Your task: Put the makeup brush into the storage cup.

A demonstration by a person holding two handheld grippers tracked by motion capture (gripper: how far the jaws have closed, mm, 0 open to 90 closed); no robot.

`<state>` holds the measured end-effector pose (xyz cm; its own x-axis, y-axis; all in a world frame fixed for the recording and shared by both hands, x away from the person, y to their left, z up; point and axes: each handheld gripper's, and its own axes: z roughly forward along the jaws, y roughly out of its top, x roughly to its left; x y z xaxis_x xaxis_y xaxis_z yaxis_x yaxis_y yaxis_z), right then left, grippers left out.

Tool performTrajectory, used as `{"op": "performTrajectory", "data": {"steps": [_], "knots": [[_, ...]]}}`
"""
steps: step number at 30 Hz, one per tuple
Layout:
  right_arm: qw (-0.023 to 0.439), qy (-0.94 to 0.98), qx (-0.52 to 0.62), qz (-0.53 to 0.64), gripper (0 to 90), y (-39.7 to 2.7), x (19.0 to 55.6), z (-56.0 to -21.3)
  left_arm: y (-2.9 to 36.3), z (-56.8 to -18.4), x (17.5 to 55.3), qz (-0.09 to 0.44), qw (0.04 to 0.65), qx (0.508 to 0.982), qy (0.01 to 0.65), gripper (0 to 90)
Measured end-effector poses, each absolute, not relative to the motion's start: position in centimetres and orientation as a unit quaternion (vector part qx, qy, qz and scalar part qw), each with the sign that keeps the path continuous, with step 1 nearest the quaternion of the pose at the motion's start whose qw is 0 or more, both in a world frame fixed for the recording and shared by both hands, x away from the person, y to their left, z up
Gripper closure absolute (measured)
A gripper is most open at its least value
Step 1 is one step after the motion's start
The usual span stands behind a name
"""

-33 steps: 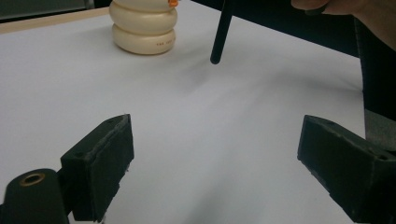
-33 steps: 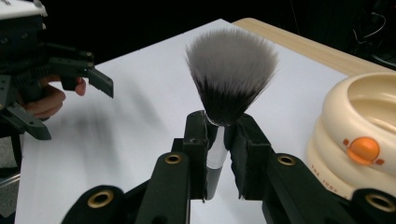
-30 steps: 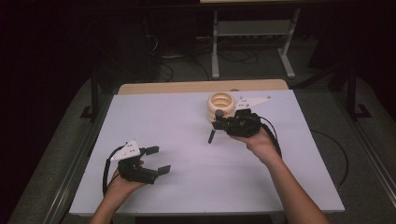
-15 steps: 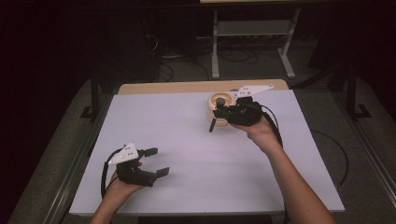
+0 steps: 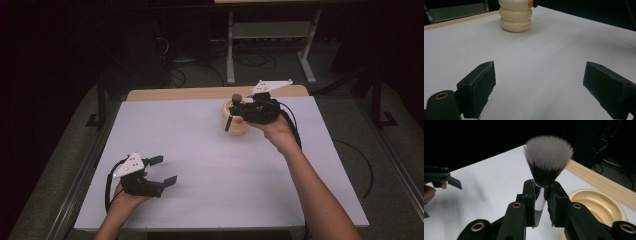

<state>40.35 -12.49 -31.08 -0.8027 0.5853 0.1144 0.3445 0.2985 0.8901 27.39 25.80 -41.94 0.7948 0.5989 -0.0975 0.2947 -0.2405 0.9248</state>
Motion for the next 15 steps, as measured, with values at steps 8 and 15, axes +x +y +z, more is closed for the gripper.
{"op": "performTrajectory", "data": {"steps": [8, 15], "knots": [[0.138, 0.789, 0.309, 0.513, 75.9, -12.9, 42.0, -30.3, 25.9, -42.1, 27.4, 0.142, 0.548, 0.770, 0.296, 10.5], [0.152, 0.778, 0.325, 0.516, 75.9, -13.5, 43.0, -29.9, 26.0, -42.1, 27.4, 0.145, 0.549, 0.770, 0.293, 10.5]]}}
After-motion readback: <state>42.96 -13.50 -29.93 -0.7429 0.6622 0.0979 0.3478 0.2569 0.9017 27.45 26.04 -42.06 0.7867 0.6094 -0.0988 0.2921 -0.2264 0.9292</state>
